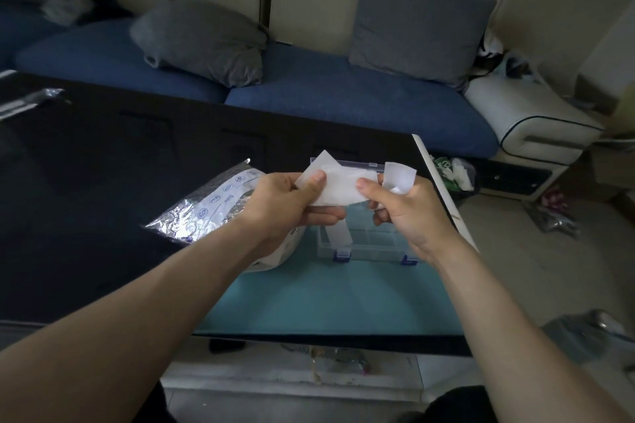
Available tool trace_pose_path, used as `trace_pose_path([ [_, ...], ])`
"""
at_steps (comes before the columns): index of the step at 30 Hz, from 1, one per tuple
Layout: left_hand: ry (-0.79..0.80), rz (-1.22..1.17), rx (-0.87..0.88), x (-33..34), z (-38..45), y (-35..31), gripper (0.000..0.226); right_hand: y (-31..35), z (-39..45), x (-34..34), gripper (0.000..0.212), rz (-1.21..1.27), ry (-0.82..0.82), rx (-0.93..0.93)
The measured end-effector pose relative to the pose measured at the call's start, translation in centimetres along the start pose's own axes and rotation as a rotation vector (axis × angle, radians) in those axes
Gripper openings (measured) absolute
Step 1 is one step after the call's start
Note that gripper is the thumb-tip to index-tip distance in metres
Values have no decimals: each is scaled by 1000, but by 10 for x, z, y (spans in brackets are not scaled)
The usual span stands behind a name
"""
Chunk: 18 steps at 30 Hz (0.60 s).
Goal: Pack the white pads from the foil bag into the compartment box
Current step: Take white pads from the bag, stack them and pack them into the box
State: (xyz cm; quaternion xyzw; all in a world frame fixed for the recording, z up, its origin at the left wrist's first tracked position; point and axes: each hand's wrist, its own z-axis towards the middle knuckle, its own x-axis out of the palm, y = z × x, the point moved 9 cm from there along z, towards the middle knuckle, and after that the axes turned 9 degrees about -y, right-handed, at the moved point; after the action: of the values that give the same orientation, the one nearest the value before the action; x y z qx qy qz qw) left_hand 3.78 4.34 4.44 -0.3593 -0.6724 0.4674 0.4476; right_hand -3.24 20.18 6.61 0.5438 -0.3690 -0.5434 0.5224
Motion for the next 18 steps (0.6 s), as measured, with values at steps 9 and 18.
trace_pose_path([
  [9,-111,189,83,-11,4,-2,40,-6,-1,-9,14,231,160,161],
  [18,25,194,20,10,-5,4,47,-10,1,6,20,-260,70,-47],
])
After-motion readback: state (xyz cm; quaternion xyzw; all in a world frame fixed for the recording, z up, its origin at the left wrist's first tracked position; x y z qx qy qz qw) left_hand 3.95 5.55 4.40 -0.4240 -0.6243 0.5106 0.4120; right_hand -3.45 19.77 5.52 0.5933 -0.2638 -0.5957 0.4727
